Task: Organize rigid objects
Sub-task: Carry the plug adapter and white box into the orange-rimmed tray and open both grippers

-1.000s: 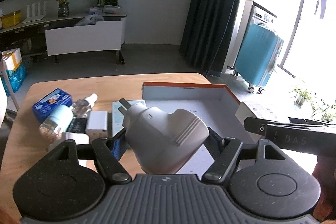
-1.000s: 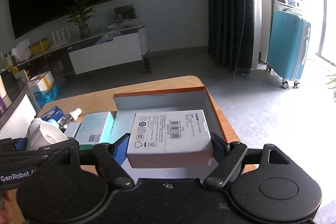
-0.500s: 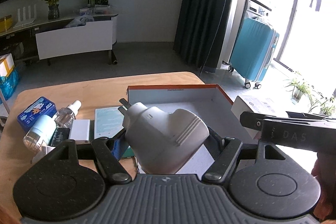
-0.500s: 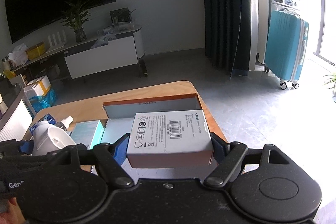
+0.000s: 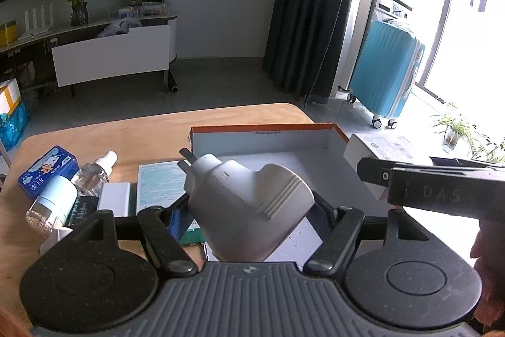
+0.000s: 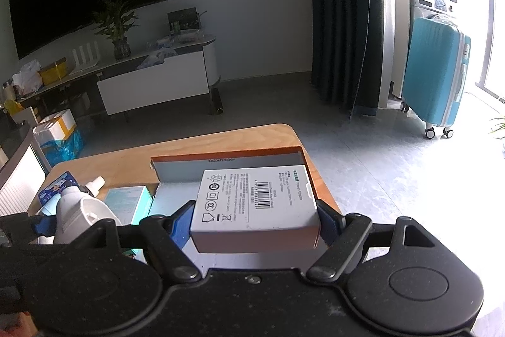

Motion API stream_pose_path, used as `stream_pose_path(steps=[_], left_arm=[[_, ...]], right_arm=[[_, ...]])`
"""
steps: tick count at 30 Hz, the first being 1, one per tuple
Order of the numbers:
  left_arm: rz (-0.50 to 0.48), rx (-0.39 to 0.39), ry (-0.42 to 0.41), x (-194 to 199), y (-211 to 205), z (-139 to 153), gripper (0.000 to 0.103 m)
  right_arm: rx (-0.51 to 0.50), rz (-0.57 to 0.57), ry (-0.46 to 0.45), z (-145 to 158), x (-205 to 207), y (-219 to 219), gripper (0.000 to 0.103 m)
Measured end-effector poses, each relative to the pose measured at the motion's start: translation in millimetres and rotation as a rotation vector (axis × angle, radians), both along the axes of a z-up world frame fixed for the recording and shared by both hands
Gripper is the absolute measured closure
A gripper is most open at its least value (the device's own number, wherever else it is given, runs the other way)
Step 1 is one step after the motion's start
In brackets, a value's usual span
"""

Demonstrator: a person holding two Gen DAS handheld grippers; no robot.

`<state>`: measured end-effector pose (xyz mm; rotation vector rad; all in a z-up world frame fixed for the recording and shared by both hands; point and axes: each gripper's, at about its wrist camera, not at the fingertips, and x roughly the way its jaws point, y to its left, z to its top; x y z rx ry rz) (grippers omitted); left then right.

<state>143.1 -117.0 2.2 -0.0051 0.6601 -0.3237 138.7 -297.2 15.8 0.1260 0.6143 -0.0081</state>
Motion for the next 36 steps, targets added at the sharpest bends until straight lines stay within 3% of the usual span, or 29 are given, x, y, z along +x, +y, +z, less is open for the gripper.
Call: stream_pose_path(steps=[36], left_arm=[[-0.038,0.030,0.043,47,-24,-19,0.028]], right_arm=[[-0.044,-0.002,0.060,-25,65,7,0.010]])
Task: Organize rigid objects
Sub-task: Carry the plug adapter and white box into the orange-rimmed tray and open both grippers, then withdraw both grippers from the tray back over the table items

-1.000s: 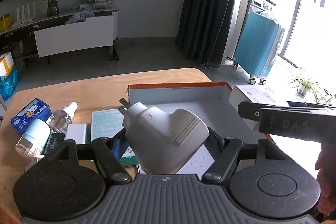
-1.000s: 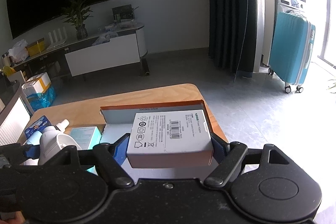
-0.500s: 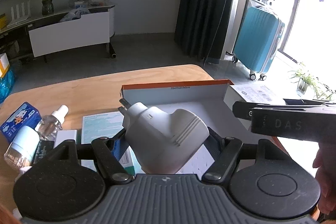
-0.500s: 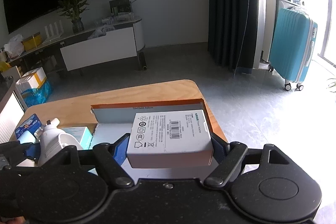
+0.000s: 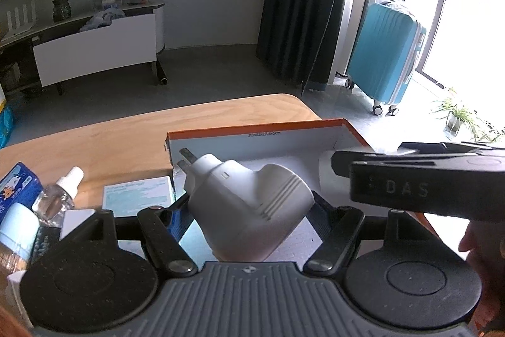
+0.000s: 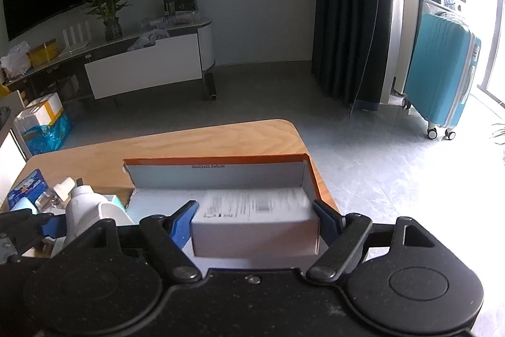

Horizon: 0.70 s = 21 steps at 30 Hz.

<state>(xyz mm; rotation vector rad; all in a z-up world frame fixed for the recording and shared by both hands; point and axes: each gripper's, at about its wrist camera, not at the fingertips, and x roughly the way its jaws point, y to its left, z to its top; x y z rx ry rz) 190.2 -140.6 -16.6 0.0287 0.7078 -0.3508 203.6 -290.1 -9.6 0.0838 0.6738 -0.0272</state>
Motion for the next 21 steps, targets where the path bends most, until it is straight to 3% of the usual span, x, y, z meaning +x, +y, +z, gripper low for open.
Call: stream_pose_path(steps=[6,15,19,21], left_arm=[[0.012,-0.010,0.030,12,-5,-7,0.028],[-0.022,-0.019,0.050,27,-20,-11,0.027],[-0.049,-0.041,0.052,28,-25,-8,0.012],[-0.057,-0.039,0.043,23,-24,-5,0.010]], right_arm=[[0.004,0.033,-0.026,-1,17,-2,0.011],[0.000,-0.067,-0.135,24,-26,-31,0.011],[0.020,-0.083,-0.151,30,-41,-36,0.011],[0.024,-0.084,-0.153,30,-47,-34,0.011]])
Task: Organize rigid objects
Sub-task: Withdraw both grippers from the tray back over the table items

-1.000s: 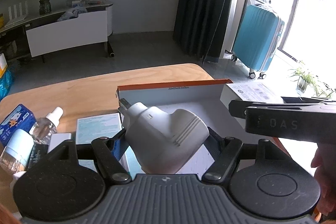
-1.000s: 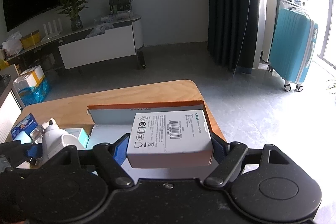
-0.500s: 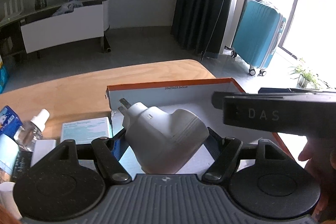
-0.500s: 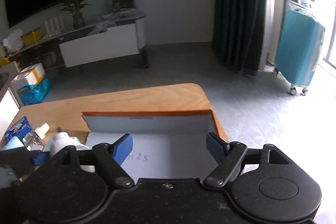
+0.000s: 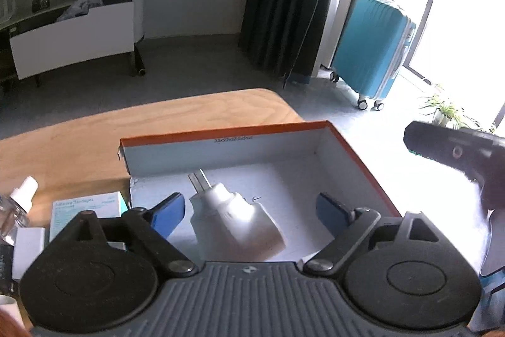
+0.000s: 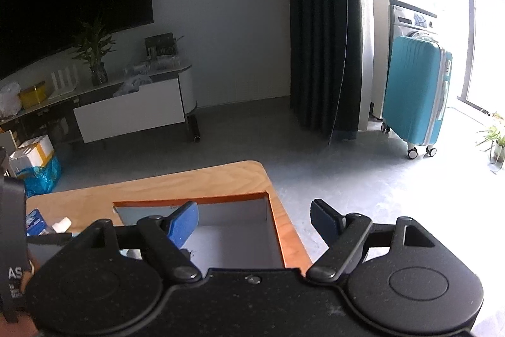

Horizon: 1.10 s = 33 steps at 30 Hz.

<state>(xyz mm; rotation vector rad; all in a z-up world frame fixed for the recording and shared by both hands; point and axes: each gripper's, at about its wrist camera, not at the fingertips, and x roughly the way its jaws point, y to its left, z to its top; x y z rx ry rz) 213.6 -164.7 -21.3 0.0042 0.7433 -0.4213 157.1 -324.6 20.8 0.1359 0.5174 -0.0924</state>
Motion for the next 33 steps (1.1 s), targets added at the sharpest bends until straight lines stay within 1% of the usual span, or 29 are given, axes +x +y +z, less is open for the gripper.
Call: stream_pose_path(steps=[5,6,7,10,14,19,28,33], left_arm=[[0.037,0.016,-0.004,-18,12,10,0.006],[0.040,0.018,-0.006,-20,13,12,0.004],[0.045,0.025,-0.005,-25,16,14,0.002],[0.077,0.052,0.000,-35,23,21,0.000],[0.114,0.064,0.023,-48,35,25,0.000],[0.170,0.094,0.030,-62,52,30,0.000],[0.264,0.102,0.028,-81,85,35,0.000],[0.297,0.099,0.027,-90,100,35,0.000]], right_arm=[[0.013,0.021,-0.003,3,-13,9,0.010],[0.013,0.025,-0.002,4,-15,11,0.010],[0.013,0.029,0.002,3,-17,13,0.010],[0.024,0.030,0.014,3,-23,17,0.009],[0.035,0.042,0.022,5,-34,24,0.007],[0.038,0.062,0.036,7,-42,33,0.006],[0.035,0.136,0.050,8,-52,64,0.006],[0.028,0.176,0.058,8,-53,80,0.006]])
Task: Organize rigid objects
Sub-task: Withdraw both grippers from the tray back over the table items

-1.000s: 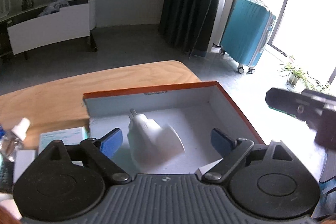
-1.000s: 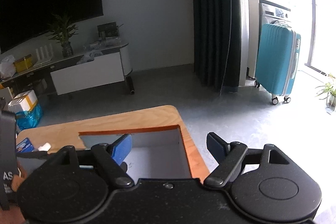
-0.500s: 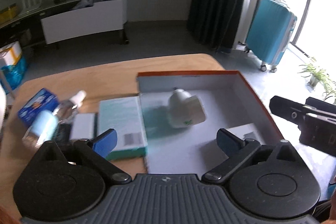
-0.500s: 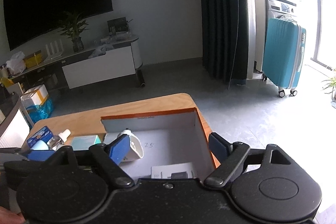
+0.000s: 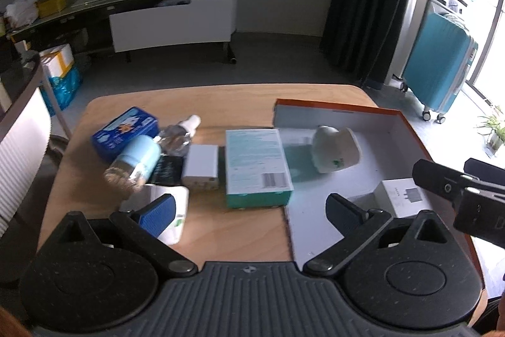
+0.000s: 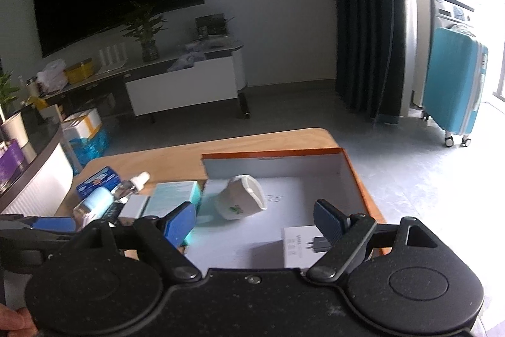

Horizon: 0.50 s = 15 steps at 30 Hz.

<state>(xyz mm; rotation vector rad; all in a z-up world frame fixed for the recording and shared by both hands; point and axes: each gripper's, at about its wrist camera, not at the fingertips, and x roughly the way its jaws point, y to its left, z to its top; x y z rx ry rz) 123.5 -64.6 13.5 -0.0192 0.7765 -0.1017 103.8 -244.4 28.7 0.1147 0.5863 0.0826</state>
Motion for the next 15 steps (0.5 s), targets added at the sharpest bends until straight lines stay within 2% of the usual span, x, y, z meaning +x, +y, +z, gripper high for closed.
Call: stream_pose_path(steps=[15], left_arm=[[0.059,-0.023,0.008,-13,33,-4,0.000]], right_arm=[[-0.024,0.081,0.014,-2,-3,33,0.006]])
